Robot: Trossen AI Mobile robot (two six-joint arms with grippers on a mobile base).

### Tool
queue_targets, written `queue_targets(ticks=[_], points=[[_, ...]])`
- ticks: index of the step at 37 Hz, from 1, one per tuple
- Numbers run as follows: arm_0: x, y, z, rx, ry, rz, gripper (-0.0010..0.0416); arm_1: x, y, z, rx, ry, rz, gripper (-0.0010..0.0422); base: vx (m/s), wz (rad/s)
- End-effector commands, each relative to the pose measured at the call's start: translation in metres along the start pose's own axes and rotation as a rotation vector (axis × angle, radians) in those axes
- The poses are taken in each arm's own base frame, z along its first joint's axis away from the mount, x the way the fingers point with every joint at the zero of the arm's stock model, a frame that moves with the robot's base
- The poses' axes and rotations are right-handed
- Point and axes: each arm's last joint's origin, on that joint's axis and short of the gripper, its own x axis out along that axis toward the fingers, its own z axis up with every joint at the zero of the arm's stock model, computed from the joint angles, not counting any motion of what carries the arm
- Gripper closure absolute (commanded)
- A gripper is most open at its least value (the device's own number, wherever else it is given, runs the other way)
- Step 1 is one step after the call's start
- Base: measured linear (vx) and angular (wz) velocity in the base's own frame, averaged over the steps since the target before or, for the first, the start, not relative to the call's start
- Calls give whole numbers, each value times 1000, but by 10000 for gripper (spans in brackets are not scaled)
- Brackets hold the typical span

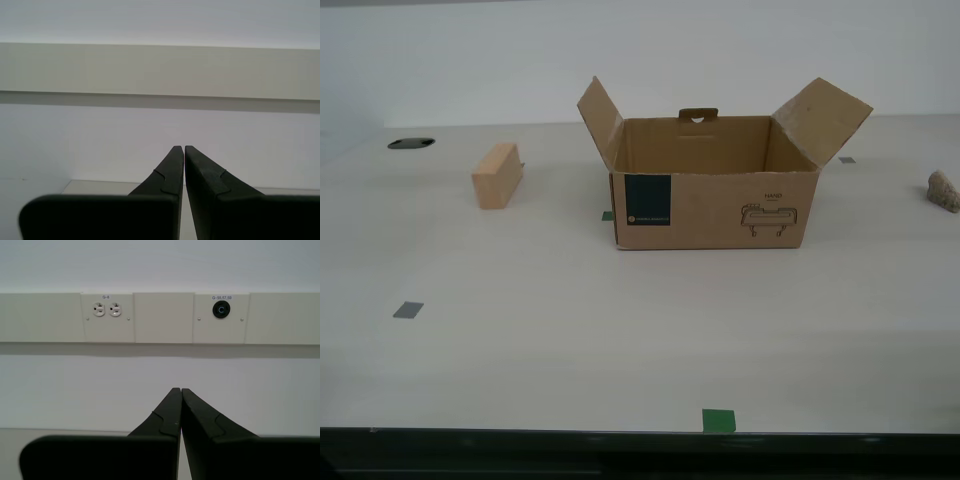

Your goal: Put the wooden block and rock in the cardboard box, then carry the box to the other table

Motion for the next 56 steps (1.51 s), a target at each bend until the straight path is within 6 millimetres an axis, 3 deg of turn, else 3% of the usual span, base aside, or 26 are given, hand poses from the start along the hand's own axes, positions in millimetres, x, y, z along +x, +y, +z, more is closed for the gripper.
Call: queue_targets(ticks=[1, 56], points=[[0, 0, 1, 1, -4, -1, 405, 0, 0, 1, 1, -6, 0, 412, 0, 0], [0, 0, 1, 1, -5, -1, 406, 0, 0, 1, 1, -6, 0, 412, 0, 0]])
